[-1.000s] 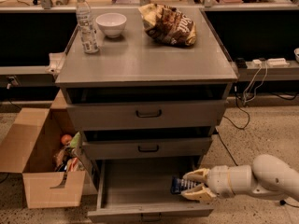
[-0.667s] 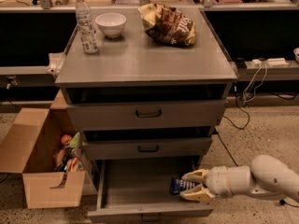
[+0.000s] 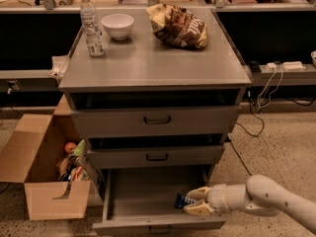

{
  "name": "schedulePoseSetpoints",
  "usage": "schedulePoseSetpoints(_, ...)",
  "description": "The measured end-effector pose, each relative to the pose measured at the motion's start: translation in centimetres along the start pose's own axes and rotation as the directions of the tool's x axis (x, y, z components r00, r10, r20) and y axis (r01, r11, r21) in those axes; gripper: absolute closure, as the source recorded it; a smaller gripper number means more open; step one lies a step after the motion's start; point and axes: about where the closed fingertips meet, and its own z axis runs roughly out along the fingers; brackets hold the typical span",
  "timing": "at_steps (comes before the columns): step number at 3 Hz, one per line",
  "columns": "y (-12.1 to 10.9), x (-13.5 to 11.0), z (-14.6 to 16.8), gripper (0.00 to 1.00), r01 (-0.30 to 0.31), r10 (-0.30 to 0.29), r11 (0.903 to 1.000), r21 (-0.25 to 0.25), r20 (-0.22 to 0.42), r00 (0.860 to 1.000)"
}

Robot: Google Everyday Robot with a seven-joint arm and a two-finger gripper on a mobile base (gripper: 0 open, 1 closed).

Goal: Place rxbar blueberry into bottom drawer

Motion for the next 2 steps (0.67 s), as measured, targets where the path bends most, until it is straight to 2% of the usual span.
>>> schedulePoseSetpoints(1, -3.5, 4.6, 5.7, 1.00, -0.068, 0.068, 0.9975, -0.019, 0.004, 0.998)
schedulePoseSetpoints(2, -6.8, 8.8, 10.6, 1.00, -0.134, 0.135, 0.9906, -0.027, 0.022, 0.991)
